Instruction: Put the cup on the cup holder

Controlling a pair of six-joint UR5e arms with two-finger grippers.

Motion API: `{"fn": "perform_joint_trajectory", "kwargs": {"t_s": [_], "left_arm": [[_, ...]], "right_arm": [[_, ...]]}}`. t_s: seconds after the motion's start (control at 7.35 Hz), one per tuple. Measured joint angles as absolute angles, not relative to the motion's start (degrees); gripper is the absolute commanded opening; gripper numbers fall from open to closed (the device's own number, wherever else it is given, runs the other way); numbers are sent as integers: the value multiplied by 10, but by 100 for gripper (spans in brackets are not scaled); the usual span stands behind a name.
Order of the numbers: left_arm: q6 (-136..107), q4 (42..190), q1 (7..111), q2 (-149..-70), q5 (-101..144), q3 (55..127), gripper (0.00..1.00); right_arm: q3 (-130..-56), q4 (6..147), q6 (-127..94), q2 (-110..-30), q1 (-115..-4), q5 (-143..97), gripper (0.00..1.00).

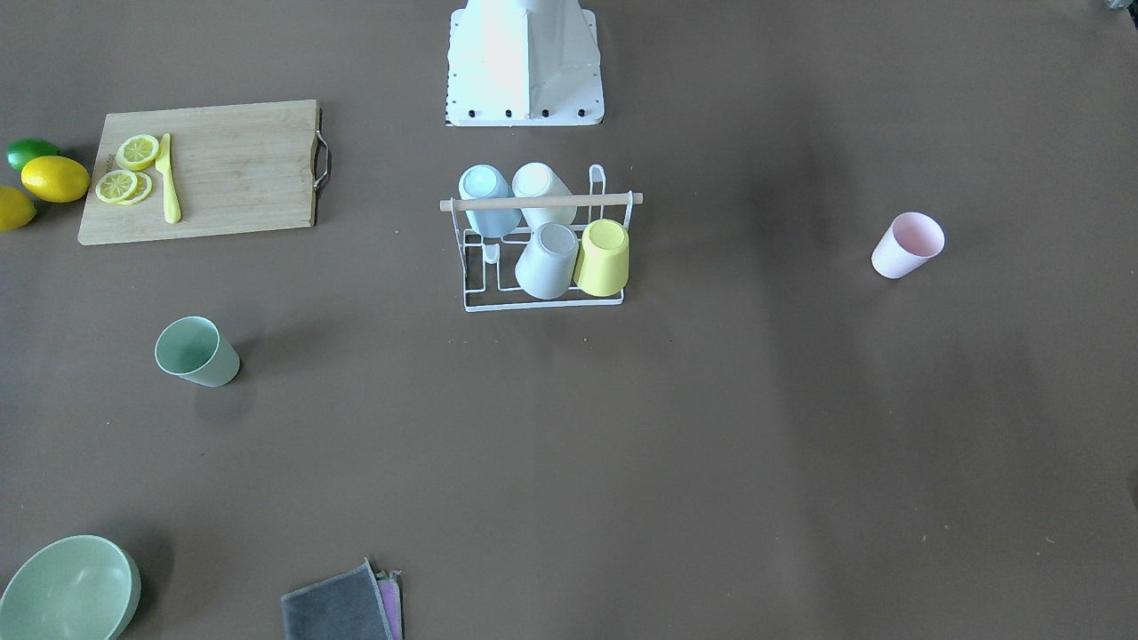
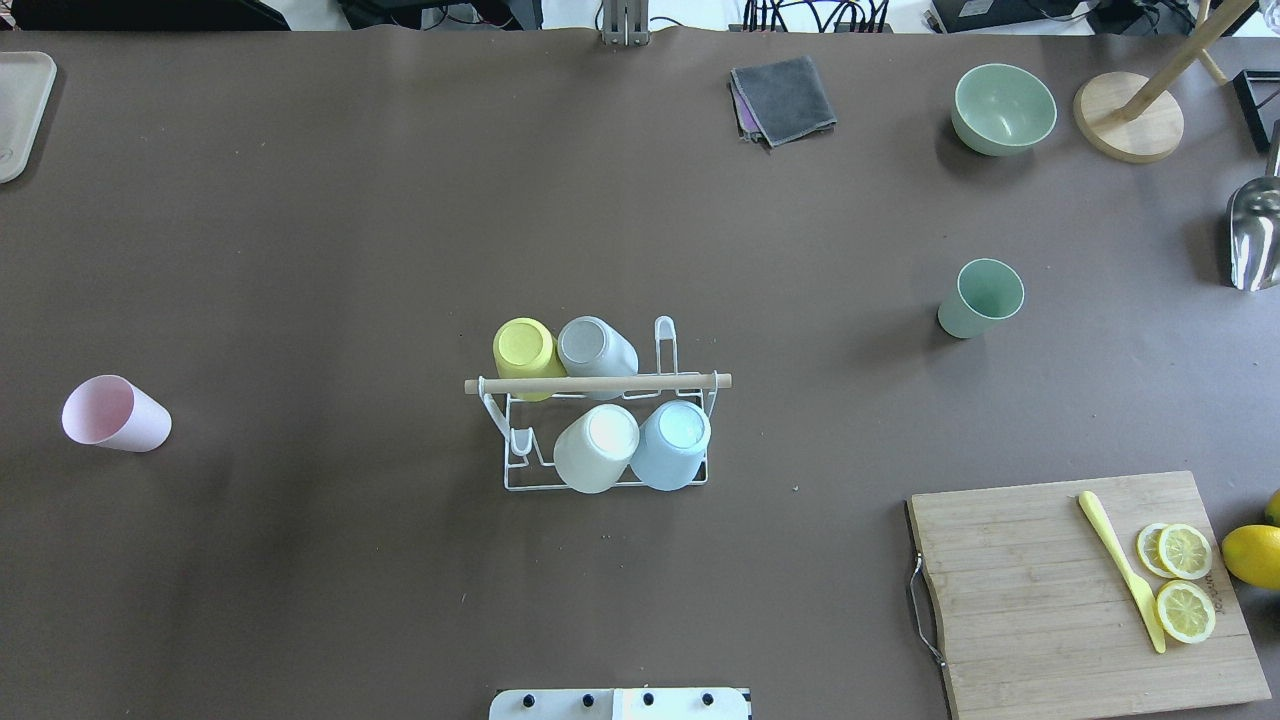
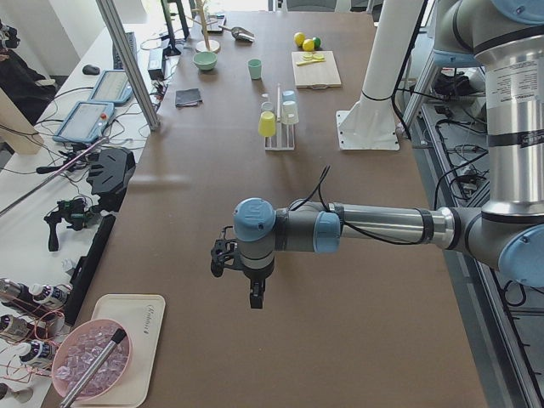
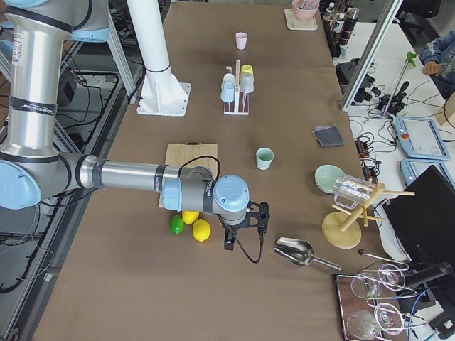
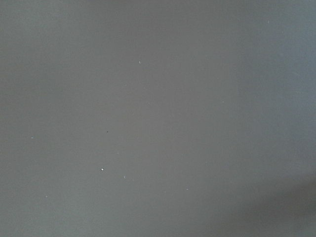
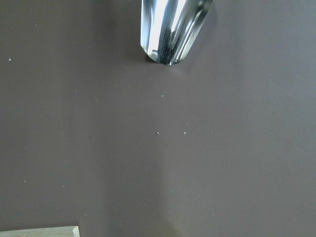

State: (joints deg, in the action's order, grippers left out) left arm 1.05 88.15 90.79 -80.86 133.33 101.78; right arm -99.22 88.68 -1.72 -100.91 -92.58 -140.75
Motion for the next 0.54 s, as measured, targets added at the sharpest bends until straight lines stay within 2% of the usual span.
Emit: {"fn": "perform_joint_trajectory", "kwargs": {"t_s": [0.54], "left_arm": [[11,882,908,-809,1333,1018,99]], "right_arm": [[-981,833,-15,-1018,-925,-1385,100]]}}
